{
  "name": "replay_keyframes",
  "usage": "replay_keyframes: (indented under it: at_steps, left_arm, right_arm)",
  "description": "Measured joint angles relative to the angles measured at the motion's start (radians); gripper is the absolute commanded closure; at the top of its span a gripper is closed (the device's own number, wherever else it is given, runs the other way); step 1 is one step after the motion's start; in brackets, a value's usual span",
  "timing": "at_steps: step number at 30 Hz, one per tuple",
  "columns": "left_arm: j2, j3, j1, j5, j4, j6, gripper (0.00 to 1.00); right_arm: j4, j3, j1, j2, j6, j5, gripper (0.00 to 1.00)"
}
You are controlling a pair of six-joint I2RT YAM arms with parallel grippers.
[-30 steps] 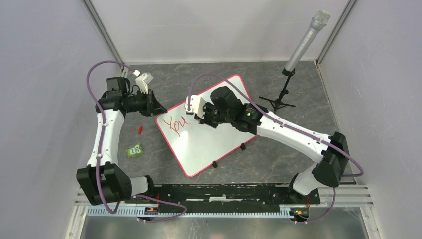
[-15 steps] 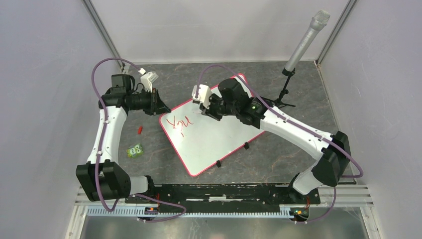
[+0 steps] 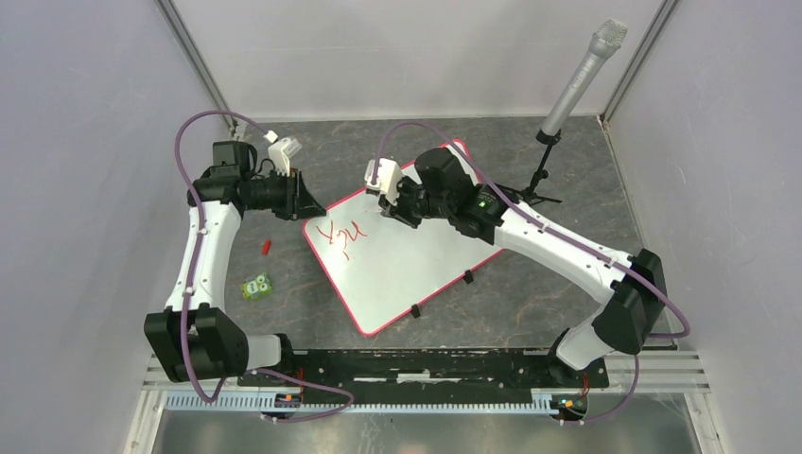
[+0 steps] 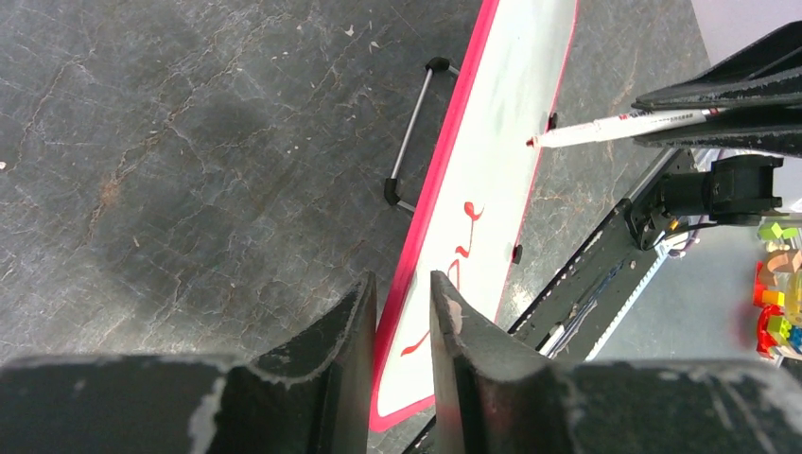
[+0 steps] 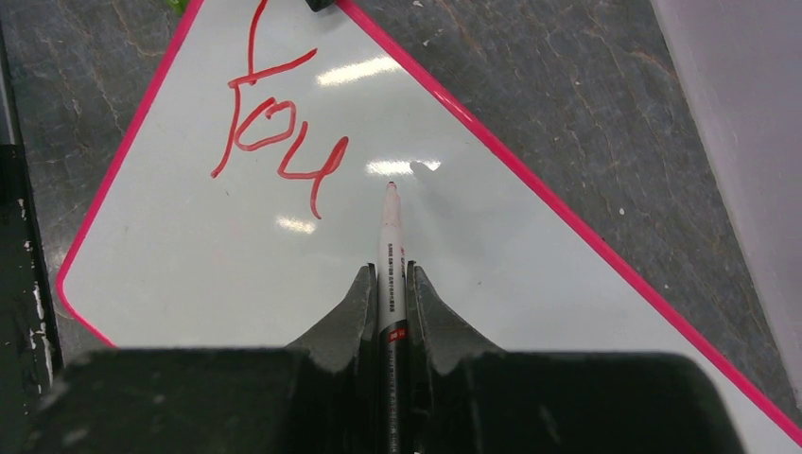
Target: Write a sentence on the whiteboard
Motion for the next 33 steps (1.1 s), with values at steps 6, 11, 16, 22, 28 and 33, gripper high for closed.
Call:
replay_keyframes:
  at_steps: [6,11,16,22,28,33]
  left_arm:
    - [0.0,0.0,0.0,-0.003,0.001,0.0,0.74]
    - [0.0,0.0,0.0,-0.004,0.001,0.0,0.77]
    - [0.0,0.0,0.0,-0.004,0.001,0.001,0.8]
    - [0.0,0.0,0.0,-0.009,0.0,0.001,0.83]
    - [0.0,0.0,0.0,-0.013,0.0,0.001,0.84]
    - [0.0,0.0,0.0,-0.012,-0.001,0.001,0.85]
  right_arm:
    - [0.0,0.0,-0.015,0.009,0.0,0.04,1.0]
    - [-0.003,-0.001,-0.022,0.014,-0.001,0.064,1.0]
    - [-0.002,-0.002,-0.026,0.023,-0.001,0.084,1.0]
    - [0.0,-0.002,-0.026,0.036,-0.001,0.086,1.0]
    - [0.005,-0.002,-0.026,0.042,-0.001,0.074,1.0]
    - [0.005,-0.002,-0.026,0.046,-0.001,0.048,1.0]
